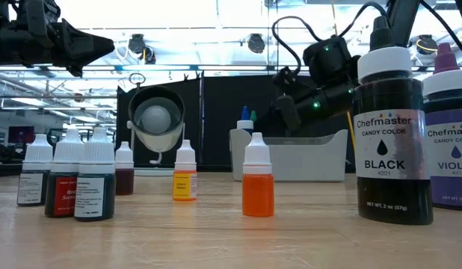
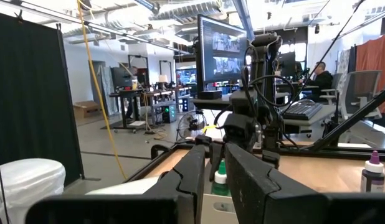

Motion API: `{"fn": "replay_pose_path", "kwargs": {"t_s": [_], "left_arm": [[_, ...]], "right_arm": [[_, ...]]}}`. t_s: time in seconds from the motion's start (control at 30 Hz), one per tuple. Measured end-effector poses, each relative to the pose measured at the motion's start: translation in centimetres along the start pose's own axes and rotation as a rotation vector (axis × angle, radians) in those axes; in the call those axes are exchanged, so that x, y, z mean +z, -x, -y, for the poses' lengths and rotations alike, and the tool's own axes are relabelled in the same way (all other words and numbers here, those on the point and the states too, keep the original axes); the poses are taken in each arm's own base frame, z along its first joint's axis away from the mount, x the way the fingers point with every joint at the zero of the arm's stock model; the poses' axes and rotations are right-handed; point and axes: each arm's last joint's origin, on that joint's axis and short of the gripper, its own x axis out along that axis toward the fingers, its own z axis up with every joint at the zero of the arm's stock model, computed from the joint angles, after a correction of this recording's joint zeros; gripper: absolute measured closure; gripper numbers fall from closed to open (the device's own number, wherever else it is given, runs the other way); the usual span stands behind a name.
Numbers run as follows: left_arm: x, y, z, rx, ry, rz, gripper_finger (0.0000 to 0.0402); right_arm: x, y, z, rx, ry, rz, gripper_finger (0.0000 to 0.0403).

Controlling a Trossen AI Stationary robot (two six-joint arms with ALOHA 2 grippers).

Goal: Pick & Place food coloring
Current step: Adjust the green food coloring bottle in the gray bin

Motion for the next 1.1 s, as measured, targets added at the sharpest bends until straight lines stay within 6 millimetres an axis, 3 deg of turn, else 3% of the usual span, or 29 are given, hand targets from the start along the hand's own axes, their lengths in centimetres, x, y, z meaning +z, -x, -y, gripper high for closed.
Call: {"fn": "replay_pose_path", "kwargs": {"t_s": [0.4, 0.67, 1.1], "left_arm": [[0.0, 0.0, 0.0, 0.000, -0.002, 0.001, 0.0330], [0.1, 0.0, 0.0, 0.001, 0.001, 0.010, 0.0330], [0.1, 0.0, 0.0, 0.001, 0.003, 0.010, 0.0330]], "right_arm": [[0.9, -0.1, 0.1, -0.009, -0.009, 0.075, 0.0284], [2.0, -1.4, 0.2, -0.002, -0.005, 0.038, 0.0278], [1.4, -1.5, 0.2, 0.005, -0.037, -0.033, 0.0279]]}}
